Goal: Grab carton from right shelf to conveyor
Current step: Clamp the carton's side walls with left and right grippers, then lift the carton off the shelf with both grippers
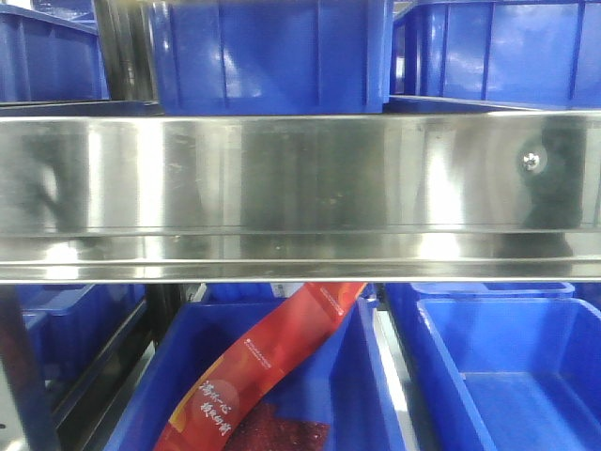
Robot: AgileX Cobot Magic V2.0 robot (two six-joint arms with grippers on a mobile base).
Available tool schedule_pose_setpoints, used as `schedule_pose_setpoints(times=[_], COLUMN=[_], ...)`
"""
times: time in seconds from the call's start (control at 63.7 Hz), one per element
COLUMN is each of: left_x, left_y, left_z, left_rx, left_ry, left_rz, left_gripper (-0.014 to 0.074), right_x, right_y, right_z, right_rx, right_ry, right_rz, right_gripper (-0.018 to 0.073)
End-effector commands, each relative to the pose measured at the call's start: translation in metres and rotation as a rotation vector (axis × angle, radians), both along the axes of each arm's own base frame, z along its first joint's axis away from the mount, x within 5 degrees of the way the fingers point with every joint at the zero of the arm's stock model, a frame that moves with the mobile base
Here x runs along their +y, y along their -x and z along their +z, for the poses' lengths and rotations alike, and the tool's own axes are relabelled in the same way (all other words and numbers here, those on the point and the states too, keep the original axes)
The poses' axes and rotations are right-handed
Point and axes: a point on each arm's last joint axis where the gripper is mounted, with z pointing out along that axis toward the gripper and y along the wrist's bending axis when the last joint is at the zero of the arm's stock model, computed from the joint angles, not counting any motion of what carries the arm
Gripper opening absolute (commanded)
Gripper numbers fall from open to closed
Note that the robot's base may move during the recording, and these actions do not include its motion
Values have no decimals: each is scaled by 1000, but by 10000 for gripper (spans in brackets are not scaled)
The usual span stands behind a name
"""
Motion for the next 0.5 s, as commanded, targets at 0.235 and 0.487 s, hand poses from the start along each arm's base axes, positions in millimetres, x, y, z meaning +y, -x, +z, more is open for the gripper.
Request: schedule_pose_setpoints(times=[0.235, 0.487], left_x=[-1, -1], left_y=[11, 11], left_z=[-23, -24], left_rx=[57, 59], left_ry=[-18, -23], left_rz=[3, 6], left_gripper=[-17, -16], right_x=[3, 5], right_y=[-21, -25], right_z=[-15, -17], right_rx=[-7, 0], right_ry=[41, 43], right_rz=[-12, -12], right_gripper=[-66, -67])
